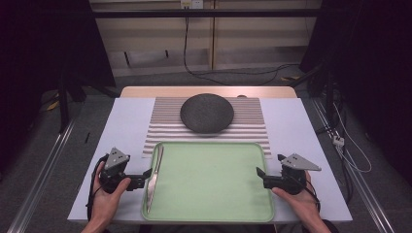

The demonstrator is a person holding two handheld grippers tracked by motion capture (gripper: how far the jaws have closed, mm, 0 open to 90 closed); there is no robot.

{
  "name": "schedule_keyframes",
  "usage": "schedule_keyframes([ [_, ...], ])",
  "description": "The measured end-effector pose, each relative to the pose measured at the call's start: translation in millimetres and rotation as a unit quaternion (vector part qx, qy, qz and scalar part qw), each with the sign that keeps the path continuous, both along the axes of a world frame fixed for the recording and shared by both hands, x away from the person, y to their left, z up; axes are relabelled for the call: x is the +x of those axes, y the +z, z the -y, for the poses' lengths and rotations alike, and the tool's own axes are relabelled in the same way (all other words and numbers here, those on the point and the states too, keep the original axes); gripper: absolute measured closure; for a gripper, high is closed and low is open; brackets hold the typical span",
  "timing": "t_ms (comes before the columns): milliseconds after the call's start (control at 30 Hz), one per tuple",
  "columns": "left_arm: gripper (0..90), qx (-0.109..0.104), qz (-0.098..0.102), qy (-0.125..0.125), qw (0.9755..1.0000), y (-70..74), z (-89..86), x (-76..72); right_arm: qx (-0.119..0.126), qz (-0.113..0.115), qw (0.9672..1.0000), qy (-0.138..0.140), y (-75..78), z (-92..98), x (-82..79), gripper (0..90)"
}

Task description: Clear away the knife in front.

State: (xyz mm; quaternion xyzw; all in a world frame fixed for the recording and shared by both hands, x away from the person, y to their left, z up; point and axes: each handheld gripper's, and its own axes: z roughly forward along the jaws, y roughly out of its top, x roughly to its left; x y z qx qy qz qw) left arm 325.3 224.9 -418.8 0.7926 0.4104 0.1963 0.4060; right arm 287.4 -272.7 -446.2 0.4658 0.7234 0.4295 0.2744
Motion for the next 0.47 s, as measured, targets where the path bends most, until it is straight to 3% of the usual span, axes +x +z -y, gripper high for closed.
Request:
schedule_keyframes([
  [67, 6.8, -0.007, 0.004, 0.007, 0.9999, -2.5, -2.3, -2.5, 0.001, 0.0, 1.0, 0.0, 0.1, -0.2, -0.3, 9.1],
  [133, 6.8, 0.004, 0.006, 0.006, 0.9999, -4.5, -4.6, -3.0, 0.0, 0.0, 1.0, 0.0, 0.1, 0.0, 0.0, 9.0],
  [200, 6.2, -0.01, -0.004, 0.009, 0.9999, -6.8, -7.3, -2.6, -0.001, 0.002, 1.0, 0.001, 0.6, 0.3, -0.6, 9.0],
  [367, 6.2, -0.02, 0.009, 0.019, 0.9996, -3.7, -11.0, -2.7, -0.001, 0.003, 1.0, -0.001, 0.5, 1.1, -0.7, 9.1],
  [467, 6.2, -0.014, 0.006, 0.026, 0.9996, -3.8, -13.9, -0.4, -0.001, 0.004, 1.0, -0.003, 0.7, 1.6, -1.2, 9.0],
])
